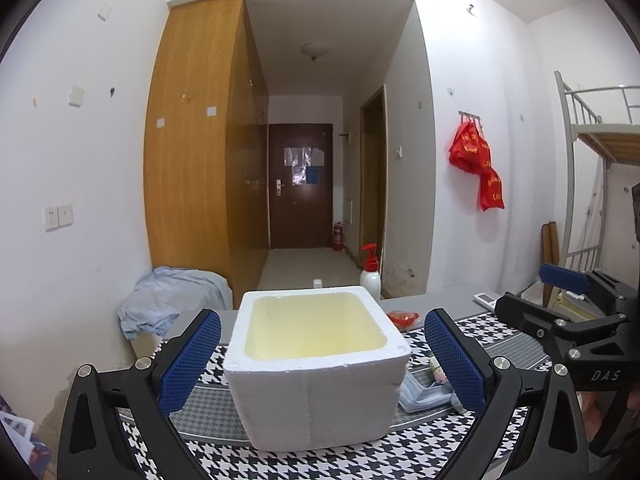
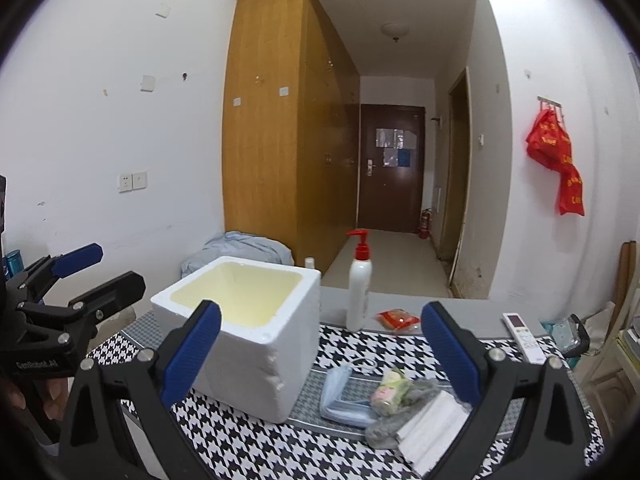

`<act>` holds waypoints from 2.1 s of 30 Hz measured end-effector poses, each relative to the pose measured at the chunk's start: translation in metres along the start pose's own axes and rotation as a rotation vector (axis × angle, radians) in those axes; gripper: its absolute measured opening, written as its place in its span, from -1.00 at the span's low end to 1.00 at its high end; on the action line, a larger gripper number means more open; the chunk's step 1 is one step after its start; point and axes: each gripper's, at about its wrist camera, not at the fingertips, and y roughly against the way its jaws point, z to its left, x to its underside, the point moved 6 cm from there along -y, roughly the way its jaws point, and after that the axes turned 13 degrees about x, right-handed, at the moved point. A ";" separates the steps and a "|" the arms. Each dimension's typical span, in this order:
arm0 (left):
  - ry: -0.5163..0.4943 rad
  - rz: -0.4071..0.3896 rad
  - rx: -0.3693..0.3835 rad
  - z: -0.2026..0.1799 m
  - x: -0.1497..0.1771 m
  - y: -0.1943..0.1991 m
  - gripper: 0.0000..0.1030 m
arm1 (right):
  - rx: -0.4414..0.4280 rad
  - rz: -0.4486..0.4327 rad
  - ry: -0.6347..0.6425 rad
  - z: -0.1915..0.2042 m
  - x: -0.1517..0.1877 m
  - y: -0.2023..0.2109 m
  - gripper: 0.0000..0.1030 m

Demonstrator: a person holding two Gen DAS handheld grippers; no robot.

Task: Organize soft objects
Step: 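Move the right gripper back toward the remaining items on the table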

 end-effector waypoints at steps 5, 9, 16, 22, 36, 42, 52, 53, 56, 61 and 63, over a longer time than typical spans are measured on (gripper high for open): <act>0.006 -0.002 0.018 -0.009 0.007 0.000 0.98 | 0.028 0.016 -0.019 -0.015 0.013 0.004 0.97; 0.018 -0.016 0.021 -0.013 0.009 0.004 0.98 | 0.037 0.022 -0.028 -0.023 0.020 0.007 0.97; -0.004 -0.018 0.025 -0.024 0.016 0.006 0.98 | 0.052 0.018 -0.045 -0.031 0.032 0.013 0.97; 0.017 -0.007 0.043 -0.029 0.033 0.006 0.98 | 0.061 0.033 -0.039 -0.034 0.045 0.014 0.97; -0.002 -0.008 0.075 -0.046 0.058 -0.001 0.98 | 0.119 0.065 -0.015 -0.042 0.075 0.011 0.97; -0.014 0.006 0.099 -0.058 0.071 -0.010 0.98 | 0.139 0.088 0.003 -0.048 0.092 0.008 0.97; -0.008 0.086 0.197 -0.083 0.093 -0.048 0.98 | 0.226 0.183 -0.014 -0.086 0.124 -0.005 0.97; -0.009 0.095 0.207 -0.086 0.094 -0.052 0.98 | 0.232 0.189 -0.017 -0.089 0.126 -0.006 0.97; -0.016 0.116 0.215 -0.091 0.100 -0.063 0.98 | 0.251 0.190 -0.022 -0.096 0.128 -0.007 0.97; -0.021 0.161 0.243 -0.100 0.107 -0.078 0.98 | 0.253 0.222 -0.028 -0.106 0.137 -0.015 0.97; -0.028 0.172 0.249 -0.103 0.110 -0.084 0.98 | 0.248 0.236 -0.031 -0.108 0.141 -0.020 0.97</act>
